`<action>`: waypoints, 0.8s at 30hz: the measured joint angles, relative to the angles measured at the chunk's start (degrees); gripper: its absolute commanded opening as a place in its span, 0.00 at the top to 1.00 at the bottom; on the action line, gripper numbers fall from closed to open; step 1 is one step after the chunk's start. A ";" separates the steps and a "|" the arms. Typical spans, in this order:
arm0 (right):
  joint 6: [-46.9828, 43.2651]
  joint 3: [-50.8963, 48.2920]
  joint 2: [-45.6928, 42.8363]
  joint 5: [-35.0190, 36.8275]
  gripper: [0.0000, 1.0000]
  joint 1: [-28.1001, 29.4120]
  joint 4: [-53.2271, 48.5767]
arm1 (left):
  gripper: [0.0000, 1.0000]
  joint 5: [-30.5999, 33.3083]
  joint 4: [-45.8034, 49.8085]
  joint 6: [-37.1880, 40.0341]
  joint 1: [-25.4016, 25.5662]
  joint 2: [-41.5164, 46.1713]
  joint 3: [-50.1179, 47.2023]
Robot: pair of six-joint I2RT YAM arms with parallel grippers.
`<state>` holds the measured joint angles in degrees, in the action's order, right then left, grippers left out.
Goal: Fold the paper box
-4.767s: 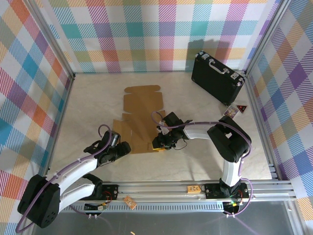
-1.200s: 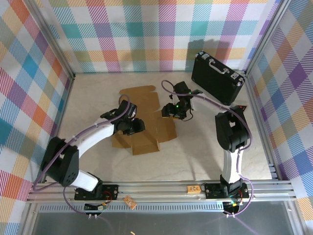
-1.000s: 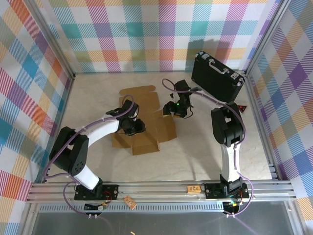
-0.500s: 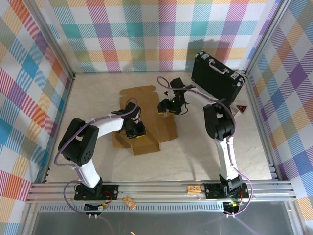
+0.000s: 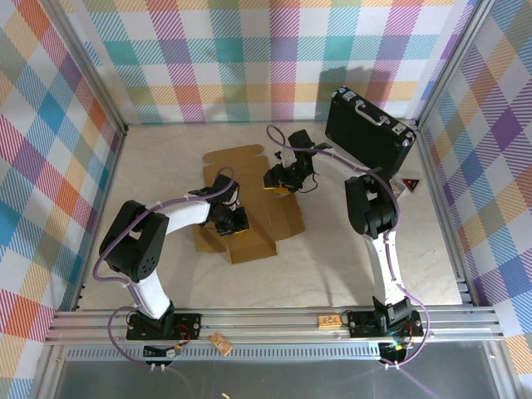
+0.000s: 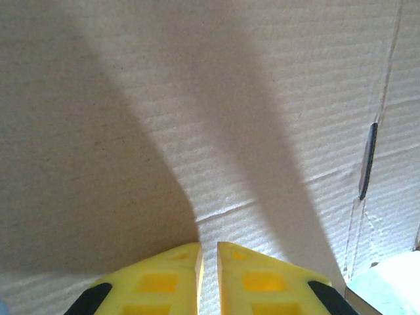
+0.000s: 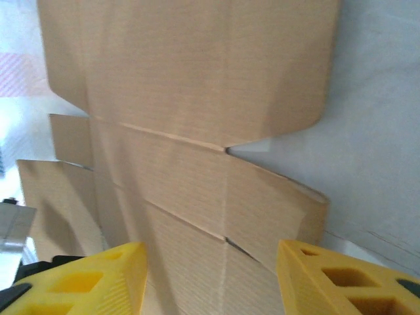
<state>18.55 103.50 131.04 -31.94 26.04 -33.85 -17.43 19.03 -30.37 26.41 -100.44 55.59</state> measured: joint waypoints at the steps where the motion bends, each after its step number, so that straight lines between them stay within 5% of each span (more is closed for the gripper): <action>1: 0.22 0.02 0.09 -0.57 0.47 0.11 0.42 | 0.84 -0.09 -0.39 0.02 0.00 0.04 -0.20; 8: 1.20 0.15 0.22 -2.36 0.45 0.98 1.38 | 0.84 -0.09 -2.62 0.02 0.00 0.44 -1.46; 24: -0.70 1.03 -1.25 13.86 0.40 0.02 -2.60 | 0.84 -0.55 -4.81 0.02 0.07 0.61 -2.47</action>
<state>17.85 104.53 129.80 -18.09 26.06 -36.45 -17.98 14.22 -30.35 26.48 -99.83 53.12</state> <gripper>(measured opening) 0.596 0.156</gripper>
